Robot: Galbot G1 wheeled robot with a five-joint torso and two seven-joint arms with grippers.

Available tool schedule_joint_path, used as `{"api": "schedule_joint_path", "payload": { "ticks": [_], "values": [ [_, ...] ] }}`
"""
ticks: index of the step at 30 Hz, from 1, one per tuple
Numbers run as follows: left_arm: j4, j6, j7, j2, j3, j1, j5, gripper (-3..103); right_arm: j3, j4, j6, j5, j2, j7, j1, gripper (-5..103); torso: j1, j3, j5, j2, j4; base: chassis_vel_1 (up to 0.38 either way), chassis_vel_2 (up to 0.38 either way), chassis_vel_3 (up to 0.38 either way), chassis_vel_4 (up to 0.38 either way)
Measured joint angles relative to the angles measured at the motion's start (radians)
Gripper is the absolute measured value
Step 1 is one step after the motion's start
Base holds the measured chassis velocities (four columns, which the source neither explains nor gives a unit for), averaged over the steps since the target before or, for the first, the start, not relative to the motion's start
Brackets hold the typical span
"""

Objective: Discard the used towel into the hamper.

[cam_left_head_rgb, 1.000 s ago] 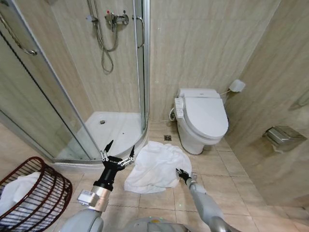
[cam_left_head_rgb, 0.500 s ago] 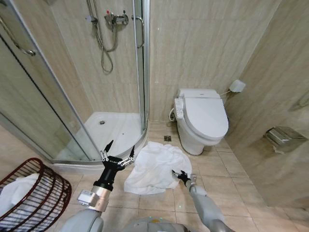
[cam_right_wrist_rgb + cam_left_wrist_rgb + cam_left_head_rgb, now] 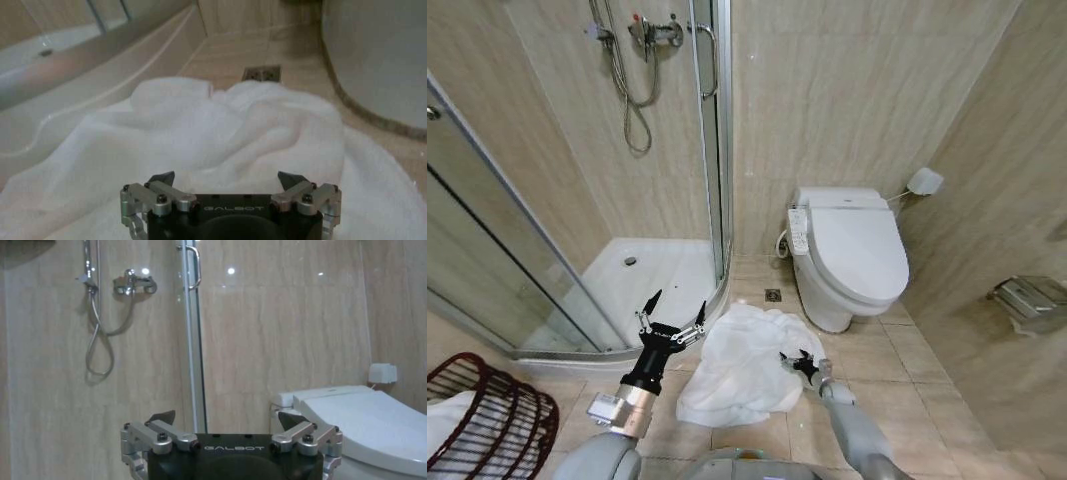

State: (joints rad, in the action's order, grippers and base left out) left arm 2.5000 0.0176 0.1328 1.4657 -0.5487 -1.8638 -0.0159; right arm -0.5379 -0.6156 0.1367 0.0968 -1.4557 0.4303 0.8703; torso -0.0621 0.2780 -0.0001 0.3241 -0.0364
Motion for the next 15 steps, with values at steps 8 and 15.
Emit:
{"api": "schedule_joint_path", "payload": {
  "ticks": [8, 15],
  "values": [
    [0.000, 0.000, 0.000, 0.000, 0.000, 0.000, 0.000, 100, 0.001, 0.003, -0.074, 0.001, -0.019, -0.059, -0.008, 100, 0.007, -0.011, 0.0001, -0.019, -0.0001, 0.035, -0.015, -0.011, 0.027],
    [0.000, 0.000, 0.000, 0.000, 0.000, 0.000, 0.000, 100, 0.002, 0.042, -0.114, 0.046, -0.023, -0.087, -0.025, 103, 0.017, -0.026, 0.0001, -0.044, -0.0001, 0.000, 0.000, 0.000, 0.000]
  ]
}}
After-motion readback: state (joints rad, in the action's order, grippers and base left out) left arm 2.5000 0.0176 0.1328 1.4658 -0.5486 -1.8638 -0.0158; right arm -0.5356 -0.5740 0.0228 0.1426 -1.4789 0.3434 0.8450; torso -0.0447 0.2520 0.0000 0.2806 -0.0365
